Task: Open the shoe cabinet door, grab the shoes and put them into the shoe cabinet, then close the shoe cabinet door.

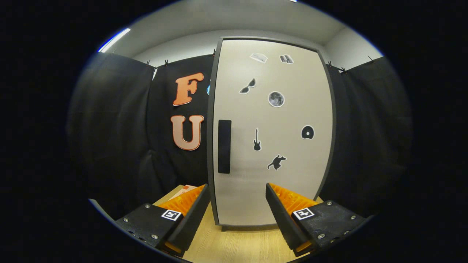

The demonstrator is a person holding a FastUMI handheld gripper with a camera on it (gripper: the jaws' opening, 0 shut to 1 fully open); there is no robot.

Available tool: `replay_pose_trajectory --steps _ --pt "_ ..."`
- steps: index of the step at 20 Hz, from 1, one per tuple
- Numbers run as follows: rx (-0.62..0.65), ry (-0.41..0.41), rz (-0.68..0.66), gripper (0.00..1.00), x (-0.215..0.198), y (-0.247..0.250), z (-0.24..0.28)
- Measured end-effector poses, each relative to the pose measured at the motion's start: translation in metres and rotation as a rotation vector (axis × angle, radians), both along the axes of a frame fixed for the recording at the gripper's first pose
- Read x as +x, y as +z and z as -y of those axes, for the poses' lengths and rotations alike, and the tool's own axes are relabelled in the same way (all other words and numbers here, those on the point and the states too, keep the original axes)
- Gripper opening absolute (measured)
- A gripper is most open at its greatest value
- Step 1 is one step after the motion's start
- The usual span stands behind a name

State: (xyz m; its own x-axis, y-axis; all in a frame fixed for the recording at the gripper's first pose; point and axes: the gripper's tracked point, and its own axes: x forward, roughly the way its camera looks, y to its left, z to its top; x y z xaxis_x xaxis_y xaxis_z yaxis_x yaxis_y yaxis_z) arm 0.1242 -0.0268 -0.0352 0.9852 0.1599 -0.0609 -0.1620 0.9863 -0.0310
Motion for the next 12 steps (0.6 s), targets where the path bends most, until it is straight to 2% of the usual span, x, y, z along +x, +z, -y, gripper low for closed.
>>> replay_pose_trajectory --steps 5,8,12 --pt "0.028 -0.062 0.002 0.95 -0.066 0.008 0.034" --pt "0.022 -0.11 0.015 0.95 -0.091 0.006 0.054" --pt "0.027 -0.127 0.019 0.95 -0.115 0.004 0.064"
